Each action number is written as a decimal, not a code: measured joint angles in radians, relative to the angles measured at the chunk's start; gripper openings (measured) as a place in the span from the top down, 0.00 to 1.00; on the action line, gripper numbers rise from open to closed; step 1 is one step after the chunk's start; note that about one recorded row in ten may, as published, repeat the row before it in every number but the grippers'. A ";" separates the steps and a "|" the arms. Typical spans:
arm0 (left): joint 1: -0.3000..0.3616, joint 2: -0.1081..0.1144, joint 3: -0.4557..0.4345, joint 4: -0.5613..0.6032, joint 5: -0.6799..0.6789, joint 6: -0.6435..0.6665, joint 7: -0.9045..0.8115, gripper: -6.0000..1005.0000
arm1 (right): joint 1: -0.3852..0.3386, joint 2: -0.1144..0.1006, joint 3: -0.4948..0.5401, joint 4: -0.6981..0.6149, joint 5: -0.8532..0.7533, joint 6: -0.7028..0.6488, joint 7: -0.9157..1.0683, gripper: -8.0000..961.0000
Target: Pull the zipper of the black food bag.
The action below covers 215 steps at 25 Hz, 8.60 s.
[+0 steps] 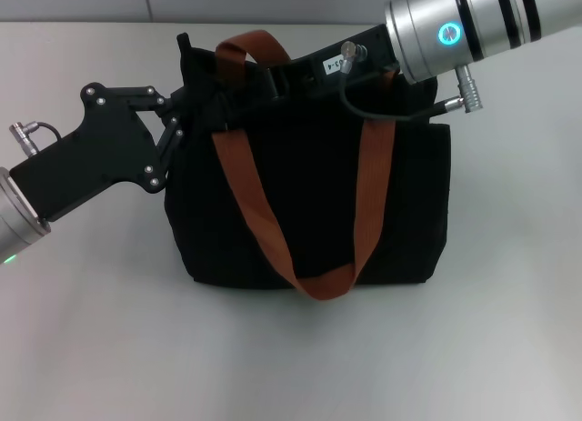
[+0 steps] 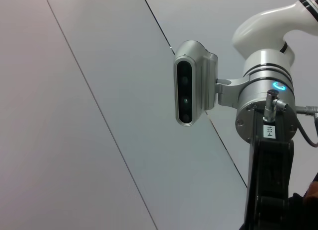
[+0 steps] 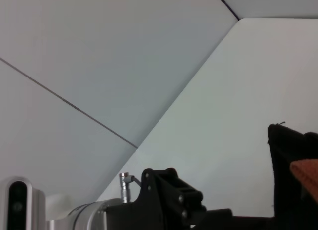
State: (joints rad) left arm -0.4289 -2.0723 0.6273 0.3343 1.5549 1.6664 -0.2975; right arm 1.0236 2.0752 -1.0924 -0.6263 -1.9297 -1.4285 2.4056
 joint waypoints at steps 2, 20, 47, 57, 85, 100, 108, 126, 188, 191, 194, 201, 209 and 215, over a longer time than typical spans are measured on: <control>0.000 0.001 0.000 0.000 0.000 0.000 0.000 0.96 | -0.005 0.000 -0.001 -0.013 -0.004 0.003 0.000 0.64; -0.005 0.001 0.000 0.000 0.001 0.010 0.000 0.96 | -0.008 0.004 -0.049 -0.033 -0.006 0.050 -0.010 0.73; -0.005 0.001 0.000 0.000 -0.011 0.029 0.000 0.95 | -0.049 0.006 -0.066 -0.115 0.002 0.043 -0.047 0.89; 0.002 0.002 0.000 0.000 -0.022 0.026 0.000 0.95 | -0.070 0.006 -0.066 -0.161 -0.003 0.040 -0.048 0.98; 0.004 0.001 -0.010 0.000 -0.024 0.023 0.008 0.95 | -0.064 0.004 -0.080 -0.258 -0.081 0.012 0.057 0.99; 0.006 0.001 -0.026 -0.008 -0.034 0.022 0.006 0.95 | -0.082 0.008 -0.117 -0.348 -0.196 0.015 0.168 0.99; 0.007 0.001 -0.026 -0.008 -0.038 0.021 0.006 0.95 | -0.136 0.009 -0.118 -0.437 -0.217 0.007 0.204 0.99; 0.004 0.003 -0.026 -0.008 -0.047 0.013 0.001 0.94 | -0.301 0.008 -0.099 -0.632 -0.243 -0.032 0.241 0.98; 0.002 0.001 -0.024 -0.011 -0.047 -0.006 -0.005 0.94 | -0.551 -0.009 0.271 -0.321 0.331 -0.382 -0.668 0.31; 0.005 0.001 -0.025 -0.011 -0.047 -0.013 -0.005 0.94 | -0.560 -0.022 0.285 -0.237 0.332 -0.444 -0.806 0.27; 0.007 0.002 -0.025 -0.011 -0.047 -0.029 -0.008 0.94 | -0.570 -0.046 0.279 -0.122 0.310 -0.501 -0.990 0.23; 0.010 0.003 -0.026 -0.011 -0.047 -0.033 -0.016 0.94 | -0.581 -0.030 0.275 0.019 0.119 -0.487 -1.268 0.19; 0.012 0.003 -0.026 -0.021 -0.047 -0.032 -0.018 0.93 | -0.577 0.001 0.277 0.099 0.024 -0.389 -1.355 0.19; 0.022 0.006 -0.029 -0.015 -0.044 -0.036 -0.091 0.93 | -0.567 0.000 0.274 0.115 0.023 -0.366 -1.356 0.19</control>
State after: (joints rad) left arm -0.4070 -2.0665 0.5982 0.3196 1.5105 1.6301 -0.3888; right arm 0.4567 2.0756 -0.8179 -0.5113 -1.9066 -1.7941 1.0499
